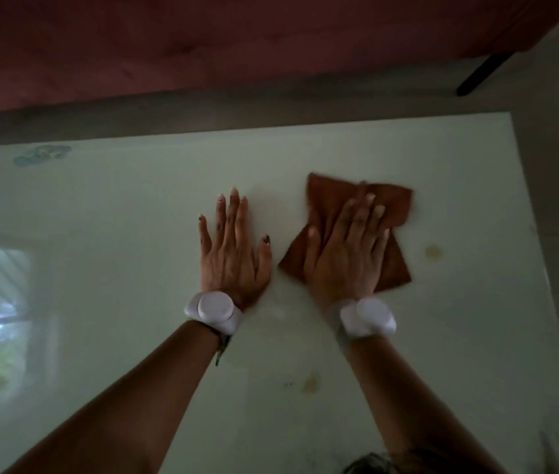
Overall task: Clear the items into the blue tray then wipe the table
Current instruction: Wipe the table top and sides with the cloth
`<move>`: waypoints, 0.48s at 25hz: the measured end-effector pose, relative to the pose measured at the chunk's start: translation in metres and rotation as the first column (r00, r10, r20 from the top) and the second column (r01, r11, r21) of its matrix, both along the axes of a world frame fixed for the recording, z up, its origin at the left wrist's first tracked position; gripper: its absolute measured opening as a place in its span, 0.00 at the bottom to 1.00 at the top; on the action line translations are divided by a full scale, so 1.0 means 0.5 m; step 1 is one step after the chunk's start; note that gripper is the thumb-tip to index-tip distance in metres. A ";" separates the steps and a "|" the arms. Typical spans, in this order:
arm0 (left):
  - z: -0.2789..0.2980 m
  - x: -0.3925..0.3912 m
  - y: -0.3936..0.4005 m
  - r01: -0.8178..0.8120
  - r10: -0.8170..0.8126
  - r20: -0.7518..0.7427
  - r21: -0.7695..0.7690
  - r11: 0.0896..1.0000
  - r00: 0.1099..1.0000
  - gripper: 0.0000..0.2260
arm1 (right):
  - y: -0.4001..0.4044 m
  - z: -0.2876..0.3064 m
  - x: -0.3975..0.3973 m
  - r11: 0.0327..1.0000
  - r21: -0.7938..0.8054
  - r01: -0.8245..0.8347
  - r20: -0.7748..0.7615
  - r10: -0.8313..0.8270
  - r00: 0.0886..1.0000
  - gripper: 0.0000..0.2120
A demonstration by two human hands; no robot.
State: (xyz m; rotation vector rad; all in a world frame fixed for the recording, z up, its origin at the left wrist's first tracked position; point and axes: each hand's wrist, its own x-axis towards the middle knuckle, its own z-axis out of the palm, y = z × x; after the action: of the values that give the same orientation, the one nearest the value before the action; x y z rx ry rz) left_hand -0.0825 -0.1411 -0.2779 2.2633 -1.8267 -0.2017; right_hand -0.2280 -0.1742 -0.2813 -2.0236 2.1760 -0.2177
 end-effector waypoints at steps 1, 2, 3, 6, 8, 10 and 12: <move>-0.002 -0.001 0.001 -0.008 0.008 0.018 -0.008 1.000 1.000 0.30 | 0.050 0.003 -0.002 0.989 0.013 -0.149 0.010 0.149 0.989 0.33; 0.000 -0.004 0.006 -0.007 0.008 0.037 -0.018 1.000 0.999 0.29 | 0.103 0.009 -0.014 0.955 0.019 -0.296 0.009 0.296 0.955 0.33; 0.002 -0.004 0.010 -0.001 0.002 0.057 -0.024 1.000 0.998 0.29 | 0.146 0.013 -0.032 0.910 0.022 -0.415 0.000 0.415 0.910 0.33; 0.018 -0.028 0.021 0.022 -0.019 0.063 -0.053 0.998 0.998 0.30 | 0.211 0.013 -0.122 0.891 0.032 -0.453 -0.051 0.454 0.890 0.33; 0.027 -0.071 0.023 0.056 -0.055 0.016 -0.075 0.996 0.998 0.30 | 0.204 0.014 -0.171 0.953 0.049 -0.298 -0.086 0.302 0.950 0.36; 0.027 -0.131 0.019 0.086 -0.089 -0.031 -0.079 0.993 0.996 0.30 | 0.160 0.014 -0.189 0.976 0.057 -0.211 -0.114 0.217 0.970 0.38; 0.020 -0.198 0.000 0.088 -0.094 -0.073 -0.075 0.993 0.993 0.30 | 0.084 0.006 -0.195 0.979 0.046 -0.198 -0.110 0.202 0.973 0.39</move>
State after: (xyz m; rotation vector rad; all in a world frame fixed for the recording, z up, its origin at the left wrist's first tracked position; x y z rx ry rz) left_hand -0.1815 -0.1411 -0.2679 2.0973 -1.8683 -0.2314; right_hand -0.3256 -0.1321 -0.2784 -2.2683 2.0021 -0.0388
